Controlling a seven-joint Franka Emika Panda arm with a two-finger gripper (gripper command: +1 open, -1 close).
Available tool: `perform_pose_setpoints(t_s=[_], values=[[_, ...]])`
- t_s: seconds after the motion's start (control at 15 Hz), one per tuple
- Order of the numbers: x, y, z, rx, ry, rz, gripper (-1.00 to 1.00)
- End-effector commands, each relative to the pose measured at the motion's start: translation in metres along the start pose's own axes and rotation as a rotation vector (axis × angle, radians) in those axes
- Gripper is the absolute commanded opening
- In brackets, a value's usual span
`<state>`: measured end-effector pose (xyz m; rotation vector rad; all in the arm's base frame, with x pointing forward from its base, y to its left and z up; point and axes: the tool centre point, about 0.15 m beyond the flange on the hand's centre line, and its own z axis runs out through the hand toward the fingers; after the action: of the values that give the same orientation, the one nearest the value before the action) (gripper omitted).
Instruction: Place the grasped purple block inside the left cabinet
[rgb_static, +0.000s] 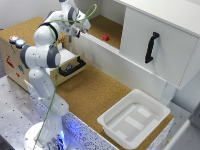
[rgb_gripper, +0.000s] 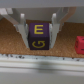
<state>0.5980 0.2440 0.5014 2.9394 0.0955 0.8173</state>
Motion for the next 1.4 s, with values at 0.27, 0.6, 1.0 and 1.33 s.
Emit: perform_pose_setpoints(t_s=[0.27,0.6,1.0,1.33], values=[[0.052,-0.005,0.055,-0.162,-0.105,0.054,1.0],[0.034,-0.003,0.037,-0.117,-0.05,0.044,1.0],[-0.018,-0.003,-0.019,-0.081,-0.018,0.085,1.0],[-0.126,-0.025,-0.043,-0.001,-0.117,0.129,1.0]])
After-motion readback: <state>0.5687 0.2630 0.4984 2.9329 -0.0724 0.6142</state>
